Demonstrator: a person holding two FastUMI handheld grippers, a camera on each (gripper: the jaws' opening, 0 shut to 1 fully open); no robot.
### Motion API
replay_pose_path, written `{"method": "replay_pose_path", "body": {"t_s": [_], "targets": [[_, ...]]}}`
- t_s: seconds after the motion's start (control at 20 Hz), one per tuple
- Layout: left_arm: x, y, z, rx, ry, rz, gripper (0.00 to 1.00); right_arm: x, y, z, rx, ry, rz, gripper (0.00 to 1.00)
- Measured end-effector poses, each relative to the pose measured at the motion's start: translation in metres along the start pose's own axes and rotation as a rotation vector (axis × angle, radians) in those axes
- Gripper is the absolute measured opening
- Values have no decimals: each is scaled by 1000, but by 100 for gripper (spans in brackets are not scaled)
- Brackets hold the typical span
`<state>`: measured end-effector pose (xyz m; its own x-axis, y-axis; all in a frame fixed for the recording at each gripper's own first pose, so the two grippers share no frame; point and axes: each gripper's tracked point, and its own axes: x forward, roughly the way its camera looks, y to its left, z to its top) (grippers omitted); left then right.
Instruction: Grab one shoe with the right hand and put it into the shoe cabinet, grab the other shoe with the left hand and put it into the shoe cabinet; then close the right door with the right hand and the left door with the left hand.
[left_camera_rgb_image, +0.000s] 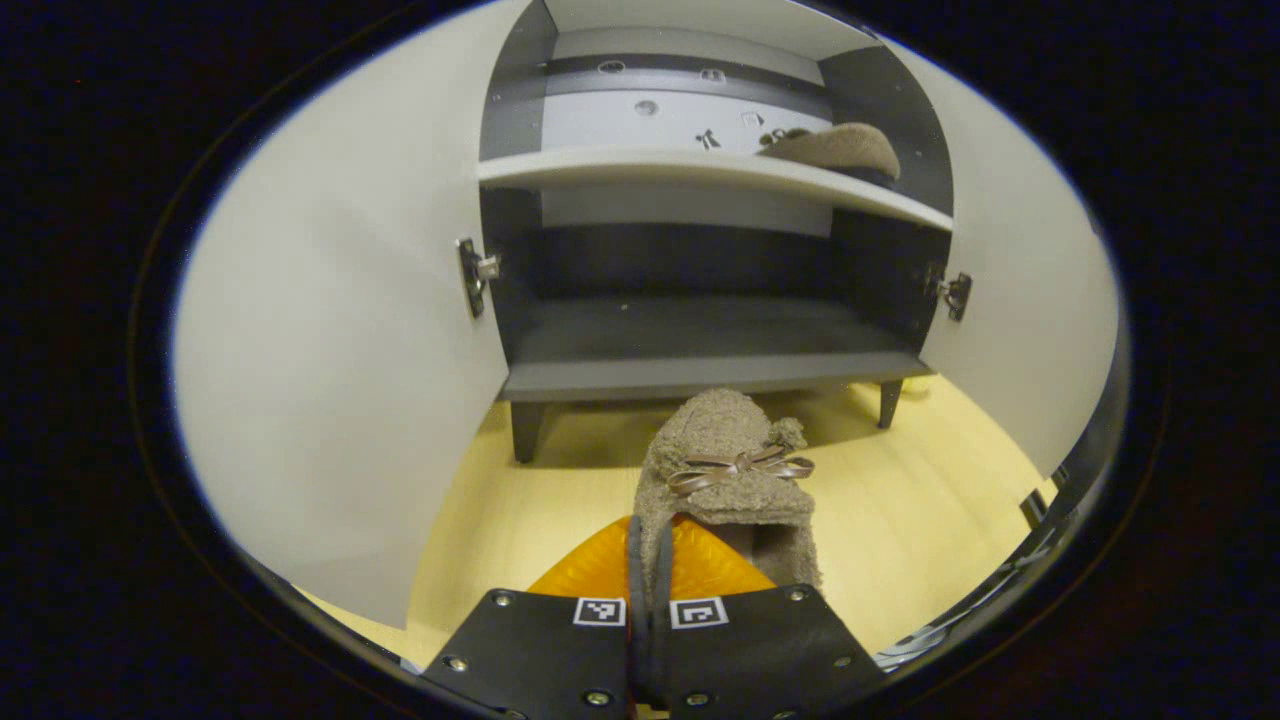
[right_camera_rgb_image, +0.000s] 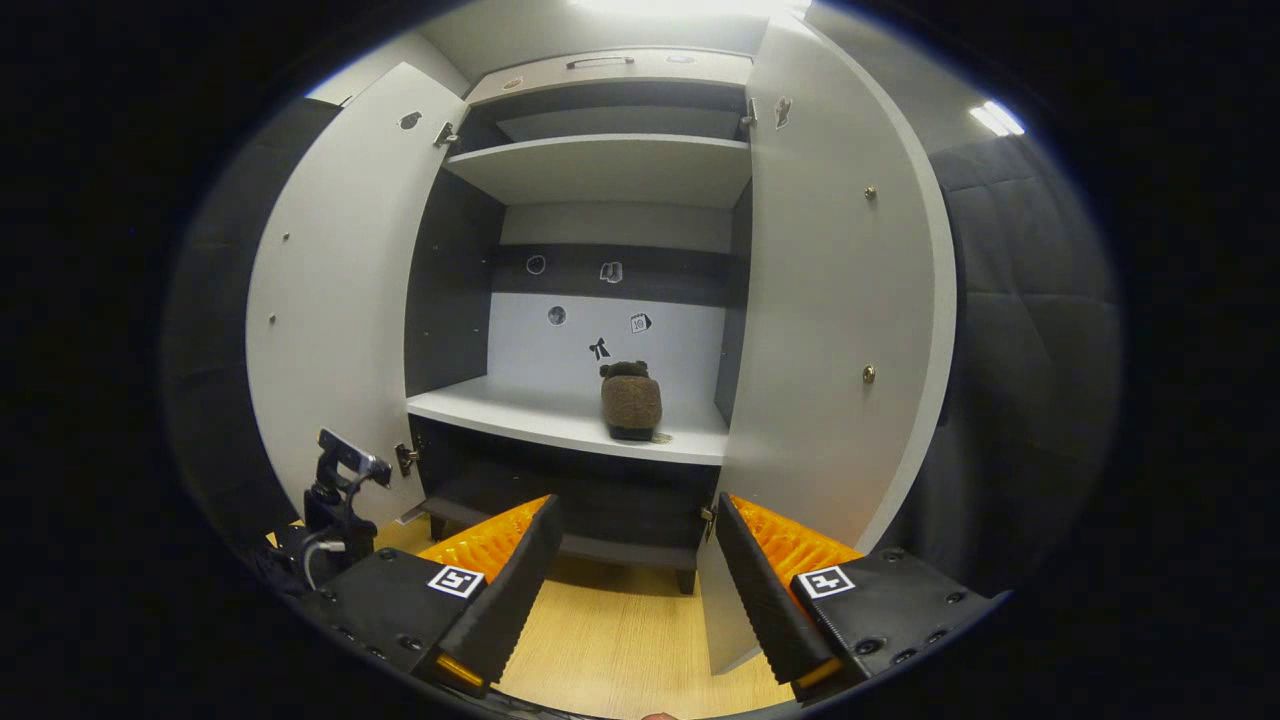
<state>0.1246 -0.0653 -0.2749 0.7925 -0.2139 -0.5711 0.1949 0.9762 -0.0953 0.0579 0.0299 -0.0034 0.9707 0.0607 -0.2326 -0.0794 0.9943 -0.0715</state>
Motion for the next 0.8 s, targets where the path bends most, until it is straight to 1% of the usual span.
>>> {"method": "replay_pose_path", "body": {"t_s": [0.05,0.15,0.4,0.6,0.8], "targets": [[-4,0,7,-1,-27,3,1,-3,2,-1,4,-1,10,98],[-19,3,7,7,-82,11,1,-6,3,-1,12,-2,26,98],[-25,-2,-6,14,-222,19,1,-17,4,-5,21,-4,48,98],[-35,0,-4,-7,-304,7,1,-26,2,-8,38,-1,45,98],[-40,4,-2,-36,-373,0,1,-33,-3,-11,40,-5,20,98]]}}
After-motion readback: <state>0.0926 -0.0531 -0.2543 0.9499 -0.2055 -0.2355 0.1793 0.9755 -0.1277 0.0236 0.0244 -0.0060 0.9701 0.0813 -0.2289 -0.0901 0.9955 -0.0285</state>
